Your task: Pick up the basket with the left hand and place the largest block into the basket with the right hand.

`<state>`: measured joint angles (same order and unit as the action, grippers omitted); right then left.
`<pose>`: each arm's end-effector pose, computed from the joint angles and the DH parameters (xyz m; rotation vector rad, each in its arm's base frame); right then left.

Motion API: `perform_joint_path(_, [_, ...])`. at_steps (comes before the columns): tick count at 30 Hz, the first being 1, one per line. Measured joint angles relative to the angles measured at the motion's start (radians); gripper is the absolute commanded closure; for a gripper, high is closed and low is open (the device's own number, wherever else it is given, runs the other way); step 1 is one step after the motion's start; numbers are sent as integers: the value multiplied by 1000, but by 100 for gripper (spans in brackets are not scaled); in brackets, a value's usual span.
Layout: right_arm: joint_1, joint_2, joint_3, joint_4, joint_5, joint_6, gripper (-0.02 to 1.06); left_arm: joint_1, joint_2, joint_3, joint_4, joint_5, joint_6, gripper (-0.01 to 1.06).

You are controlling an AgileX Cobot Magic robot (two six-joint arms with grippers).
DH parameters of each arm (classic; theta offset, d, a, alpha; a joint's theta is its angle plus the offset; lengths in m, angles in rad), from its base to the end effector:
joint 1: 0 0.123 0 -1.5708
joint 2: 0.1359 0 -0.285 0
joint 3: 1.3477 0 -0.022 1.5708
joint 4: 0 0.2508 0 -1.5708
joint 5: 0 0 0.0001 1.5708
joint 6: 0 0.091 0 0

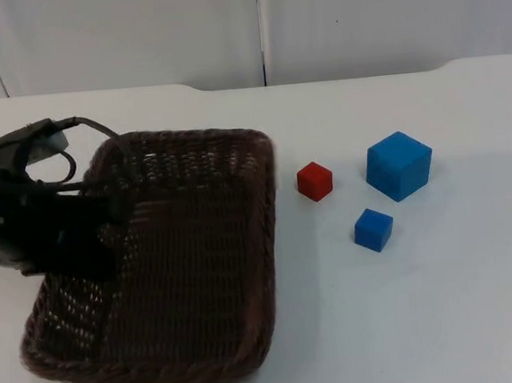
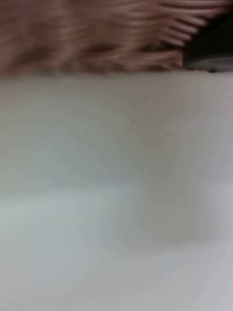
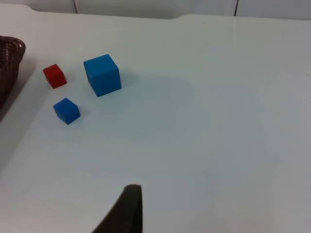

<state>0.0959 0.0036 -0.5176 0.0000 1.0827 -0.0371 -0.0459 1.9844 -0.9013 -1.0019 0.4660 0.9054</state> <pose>-0.0072 -0.0007 0.2804 -0.1364 2.0480 0.0365 0.3274 -0.0496 0.0873 0.0884 2.7962 -0.5689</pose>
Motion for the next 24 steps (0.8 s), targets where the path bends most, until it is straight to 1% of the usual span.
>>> perform_joint_path(1, [0,0,0,0,0,0,-1,0,0,0,4,16,1,105])
perform_joint_path(5, [0,0,0,0,0,0,-1,0,0,0,-5,36,1,105])
perform_joint_path(9, [0,0,0,0,0,0,-1,0,-4,0,-42,94,1,105])
perform_joint_path(10, [0,0,0,0,0,0,-1,0,-4,0,-42,94,1,105])
perform_joint_path(14, [0,0,0,0,0,0,-1,0,-51,0,-52,136,-16,105])
perform_joint_path(24, [0,0,0,0,0,0,-1,0,-226,13,-58,155,-79,105])
